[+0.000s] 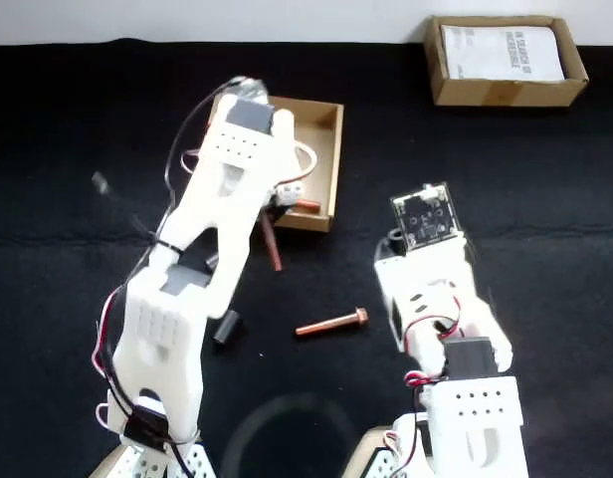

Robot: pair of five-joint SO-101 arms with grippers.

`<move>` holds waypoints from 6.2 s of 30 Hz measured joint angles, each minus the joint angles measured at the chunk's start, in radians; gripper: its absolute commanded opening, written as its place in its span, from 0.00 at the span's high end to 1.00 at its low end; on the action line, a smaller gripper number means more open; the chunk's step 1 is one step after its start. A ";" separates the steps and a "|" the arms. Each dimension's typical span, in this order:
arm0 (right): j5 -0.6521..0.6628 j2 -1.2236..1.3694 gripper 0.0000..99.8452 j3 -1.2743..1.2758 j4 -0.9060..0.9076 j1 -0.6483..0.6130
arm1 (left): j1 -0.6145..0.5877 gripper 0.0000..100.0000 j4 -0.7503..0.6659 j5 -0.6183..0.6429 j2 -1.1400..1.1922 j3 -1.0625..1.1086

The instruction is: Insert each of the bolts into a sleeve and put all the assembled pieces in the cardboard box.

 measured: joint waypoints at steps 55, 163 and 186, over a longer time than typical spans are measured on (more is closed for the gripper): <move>-0.252 0.002 0.99 -0.219 -0.074 -0.453 | 0.138 0.99 -0.150 -0.338 -0.764 0.094; 0.011 0.407 0.99 -0.548 -0.014 -0.344 | 0.011 0.99 0.011 -0.643 -1.653 0.815; 0.614 1.347 0.99 -1.016 -0.107 -0.288 | -0.170 0.99 -0.055 -0.652 -2.432 1.562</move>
